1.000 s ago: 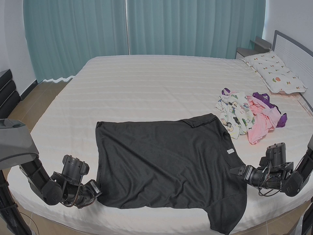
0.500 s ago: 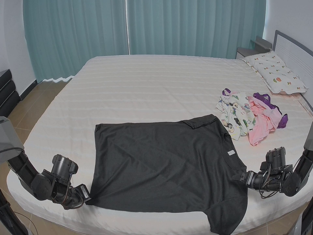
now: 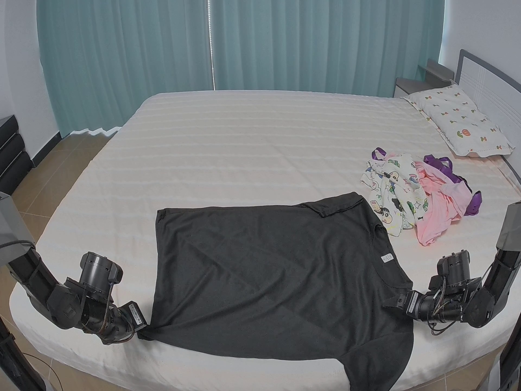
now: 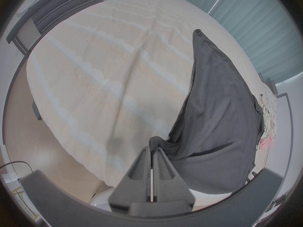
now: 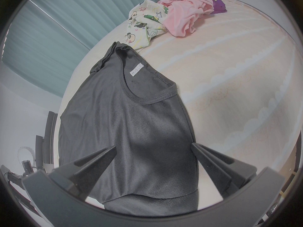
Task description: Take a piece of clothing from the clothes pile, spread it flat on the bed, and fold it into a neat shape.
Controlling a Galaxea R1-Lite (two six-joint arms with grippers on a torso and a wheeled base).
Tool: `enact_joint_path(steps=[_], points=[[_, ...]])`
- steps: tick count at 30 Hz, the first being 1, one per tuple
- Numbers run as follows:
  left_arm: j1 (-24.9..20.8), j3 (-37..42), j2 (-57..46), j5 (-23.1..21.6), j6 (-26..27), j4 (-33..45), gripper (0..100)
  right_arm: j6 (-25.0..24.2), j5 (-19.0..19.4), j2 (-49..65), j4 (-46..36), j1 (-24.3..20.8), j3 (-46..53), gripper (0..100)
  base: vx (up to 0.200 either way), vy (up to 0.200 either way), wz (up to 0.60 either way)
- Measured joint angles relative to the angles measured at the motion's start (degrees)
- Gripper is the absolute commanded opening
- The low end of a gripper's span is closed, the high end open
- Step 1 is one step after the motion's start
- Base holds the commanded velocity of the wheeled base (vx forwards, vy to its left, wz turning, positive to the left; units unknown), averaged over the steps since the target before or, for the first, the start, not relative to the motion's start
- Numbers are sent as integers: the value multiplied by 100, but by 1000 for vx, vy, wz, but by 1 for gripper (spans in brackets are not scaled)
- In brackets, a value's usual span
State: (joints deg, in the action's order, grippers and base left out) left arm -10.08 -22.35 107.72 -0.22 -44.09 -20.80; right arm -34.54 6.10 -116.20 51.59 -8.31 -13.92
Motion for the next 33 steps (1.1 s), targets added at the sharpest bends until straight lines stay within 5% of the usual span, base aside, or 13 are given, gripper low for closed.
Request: enact_joint_path(steps=[11,23,24,33], points=[[9,-6,-16,-11,9,-35,0,-57,-7,-119,194,93,-68,0,0,0,0],[6,-6,-27,-18,9,-62,0,-149,-29,-213,1363,341,6,0,0,0,0],[6,-6,-27,-18,9,-63,0,-105,-30,-216,1365,344,34,100,0,0,0],[5,-9,-37,-119,4,-79,0,747,-9,-146,1358,441,511,100,0,0,0]])
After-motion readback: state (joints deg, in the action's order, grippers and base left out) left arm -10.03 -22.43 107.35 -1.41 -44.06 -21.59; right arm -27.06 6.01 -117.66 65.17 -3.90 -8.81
